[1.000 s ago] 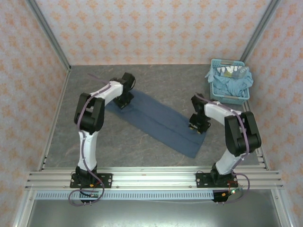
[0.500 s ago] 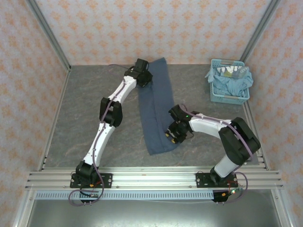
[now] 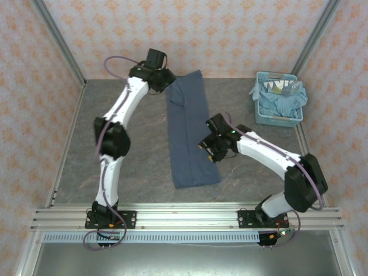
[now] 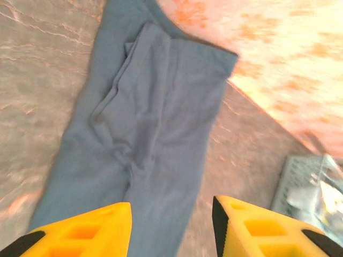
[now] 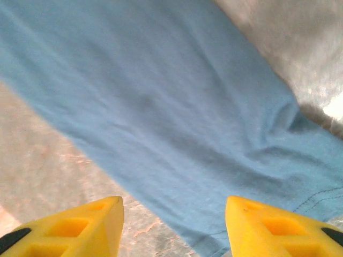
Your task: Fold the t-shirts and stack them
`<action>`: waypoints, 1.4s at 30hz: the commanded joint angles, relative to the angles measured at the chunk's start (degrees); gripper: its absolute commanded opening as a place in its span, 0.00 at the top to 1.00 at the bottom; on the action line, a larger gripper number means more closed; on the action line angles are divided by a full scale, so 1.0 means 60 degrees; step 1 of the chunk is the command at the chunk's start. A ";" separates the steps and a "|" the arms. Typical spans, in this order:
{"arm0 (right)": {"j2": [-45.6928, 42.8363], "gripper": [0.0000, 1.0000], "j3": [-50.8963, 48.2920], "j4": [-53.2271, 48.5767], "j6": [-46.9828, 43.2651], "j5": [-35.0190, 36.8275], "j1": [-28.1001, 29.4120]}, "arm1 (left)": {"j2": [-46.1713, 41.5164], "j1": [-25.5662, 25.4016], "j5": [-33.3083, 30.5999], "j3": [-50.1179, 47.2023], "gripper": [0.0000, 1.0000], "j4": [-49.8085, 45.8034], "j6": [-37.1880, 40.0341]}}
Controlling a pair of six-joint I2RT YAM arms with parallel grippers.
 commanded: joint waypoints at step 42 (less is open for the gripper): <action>0.0004 0.55 -0.3155 -0.0090 -0.5260 -0.1825 -0.0243 | -0.5514 -0.4575 0.2393 -1.4158 0.98 0.2893 -0.2709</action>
